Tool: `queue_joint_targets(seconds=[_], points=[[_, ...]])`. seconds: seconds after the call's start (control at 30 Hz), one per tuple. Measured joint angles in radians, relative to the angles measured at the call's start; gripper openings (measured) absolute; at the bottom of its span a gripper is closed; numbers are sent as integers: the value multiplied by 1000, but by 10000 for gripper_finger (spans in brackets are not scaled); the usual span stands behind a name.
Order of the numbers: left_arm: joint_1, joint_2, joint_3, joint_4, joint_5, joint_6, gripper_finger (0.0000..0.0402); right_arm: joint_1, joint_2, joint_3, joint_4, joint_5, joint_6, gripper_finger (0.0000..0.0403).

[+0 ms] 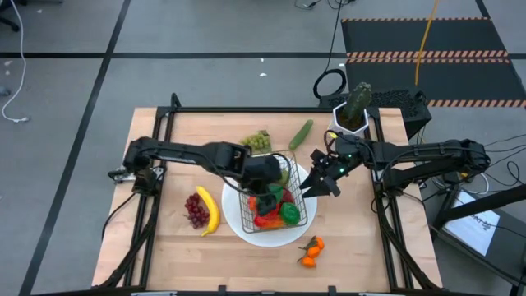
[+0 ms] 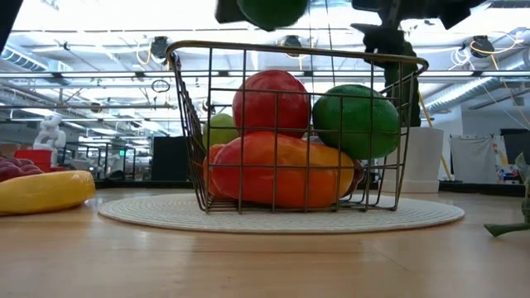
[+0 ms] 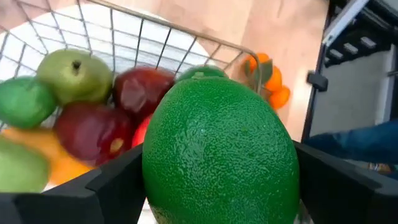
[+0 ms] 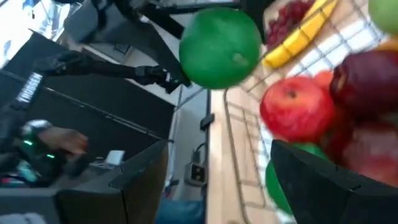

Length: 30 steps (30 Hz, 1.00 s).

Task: Build produce basket
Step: Put the green lime into the black wire basket, then put the oranges into the black wire basket

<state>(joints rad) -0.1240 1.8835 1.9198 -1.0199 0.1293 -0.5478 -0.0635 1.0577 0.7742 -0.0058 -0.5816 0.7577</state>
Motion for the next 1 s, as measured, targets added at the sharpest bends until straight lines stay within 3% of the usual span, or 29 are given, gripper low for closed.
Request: queue_joint_targets(seconds=[0.17,0.3,0.6,0.73,1.0], points=[[30,75,0,152,-34,-71,351,-2,-72,0,-99,-22,25,276],[57,126,0,219,-60,-123,351,-3,-149,0,-192,32,11,276],[102,201,1,159,-69,-184,366,-2,-296,0,-396,168,-3,276],[111,201,1,158,-66,-181,396,4,-337,0,-410,191,32,276],[142,121,0,153,-25,-236,387,91,-352,0,-403,275,108,276]])
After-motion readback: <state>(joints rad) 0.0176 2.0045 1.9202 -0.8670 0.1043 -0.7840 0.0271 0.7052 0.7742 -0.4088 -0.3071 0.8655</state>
